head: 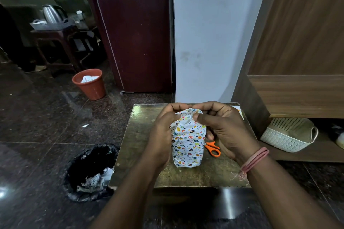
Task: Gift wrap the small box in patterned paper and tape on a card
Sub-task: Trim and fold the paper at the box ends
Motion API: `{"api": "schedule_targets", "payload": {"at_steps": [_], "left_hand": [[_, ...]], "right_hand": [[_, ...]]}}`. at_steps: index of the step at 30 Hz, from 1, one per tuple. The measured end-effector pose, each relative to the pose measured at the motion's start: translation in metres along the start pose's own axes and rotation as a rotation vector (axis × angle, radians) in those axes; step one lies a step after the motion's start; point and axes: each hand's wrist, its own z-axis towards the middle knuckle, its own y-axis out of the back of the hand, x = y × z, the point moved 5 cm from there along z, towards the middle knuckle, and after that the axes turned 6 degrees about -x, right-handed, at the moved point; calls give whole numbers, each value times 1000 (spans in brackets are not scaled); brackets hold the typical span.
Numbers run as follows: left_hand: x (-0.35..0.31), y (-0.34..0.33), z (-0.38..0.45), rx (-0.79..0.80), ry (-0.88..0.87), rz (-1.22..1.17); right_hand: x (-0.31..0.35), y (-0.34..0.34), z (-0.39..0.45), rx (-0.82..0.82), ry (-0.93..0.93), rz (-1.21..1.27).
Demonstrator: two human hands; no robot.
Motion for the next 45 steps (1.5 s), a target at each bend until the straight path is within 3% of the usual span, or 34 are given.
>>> {"api": "schedule_targets", "payload": {"at_steps": [3, 7, 11, 17, 23, 32, 38, 42, 45], "left_hand": [[2, 3, -3, 62, 10, 49], [-4, 11, -1, 269, 65, 148], [-10, 13, -5, 405, -62, 373], [-11, 11, -7, 284, -311, 586], [-15, 12, -8, 215, -409, 661], [-29, 12, -15, 137, -555, 845], [-30, 11, -13, 141, -572, 785], [-27, 14, -10, 151, -501, 663], [-24, 14, -10, 165, -468, 698]], "right_hand": [[1, 4, 2, -20, 22, -33], [2, 14, 7, -52, 43, -14], [4, 21, 9, -76, 63, 8], [5, 24, 10, -134, 122, -82], [18, 21, 7, -135, 269, -189], [21, 22, 5, -39, 335, -404], [26, 19, 4, -11, 478, -537], [28, 16, 2, 25, 519, -613], [31, 14, -1, 51, 557, -681]]}}
